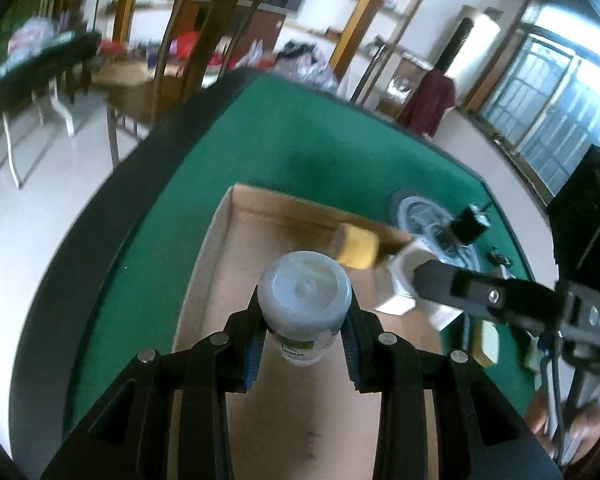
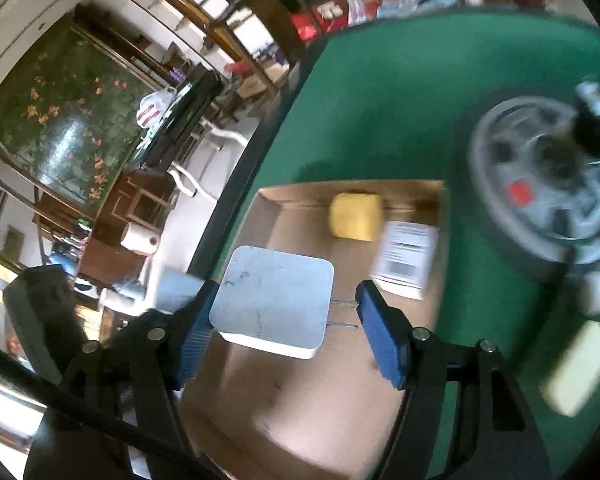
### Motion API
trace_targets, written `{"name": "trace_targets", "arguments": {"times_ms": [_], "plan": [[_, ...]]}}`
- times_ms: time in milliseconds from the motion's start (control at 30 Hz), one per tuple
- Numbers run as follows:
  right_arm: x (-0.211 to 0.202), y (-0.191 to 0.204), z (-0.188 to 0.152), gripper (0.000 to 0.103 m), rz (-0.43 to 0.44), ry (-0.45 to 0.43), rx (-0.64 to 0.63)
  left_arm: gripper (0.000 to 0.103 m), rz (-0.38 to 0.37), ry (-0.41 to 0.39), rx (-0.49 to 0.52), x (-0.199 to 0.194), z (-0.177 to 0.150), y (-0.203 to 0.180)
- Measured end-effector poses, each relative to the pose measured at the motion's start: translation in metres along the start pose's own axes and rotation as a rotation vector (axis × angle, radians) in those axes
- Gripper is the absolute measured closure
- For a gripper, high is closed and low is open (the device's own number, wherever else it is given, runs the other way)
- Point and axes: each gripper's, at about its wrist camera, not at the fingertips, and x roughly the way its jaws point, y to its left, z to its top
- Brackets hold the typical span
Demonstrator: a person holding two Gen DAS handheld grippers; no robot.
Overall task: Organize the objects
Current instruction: 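Carry bottle and adapter into the cardboard box and release both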
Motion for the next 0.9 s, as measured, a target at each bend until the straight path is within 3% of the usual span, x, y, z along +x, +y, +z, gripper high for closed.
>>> {"name": "trace_targets", "arguments": {"times_ms": [100,300,567,767,900], "plan": [[0.029,-0.003,0.004,0.034,0.009,0.033,0.038,0.074,-0.002,0.050,-0.033,0.017,0.004,0.017],[0.060,-0.016,0.010,0.034,-0.074,0.031,0.063,0.074,-0.019,0.082,-0.061,0.038,0.018,0.028],[0.059,-0.022,0.012,0.034,-0.107,-0.004,0.066,0.074,-0.027,0.084,-0.120,0.057,0.032,0.037],[0.056,-0.027,0.014,0.034,-0.124,-0.010,0.080,0.065,-0.114,0.073,-0.222,0.057,0.037,0.049],[0.045,-0.024,0.014,0.034,-0.120,-0.028,0.071,0.053,-0.083,0.030,-0.201,0.039,0.036,0.045]]}}
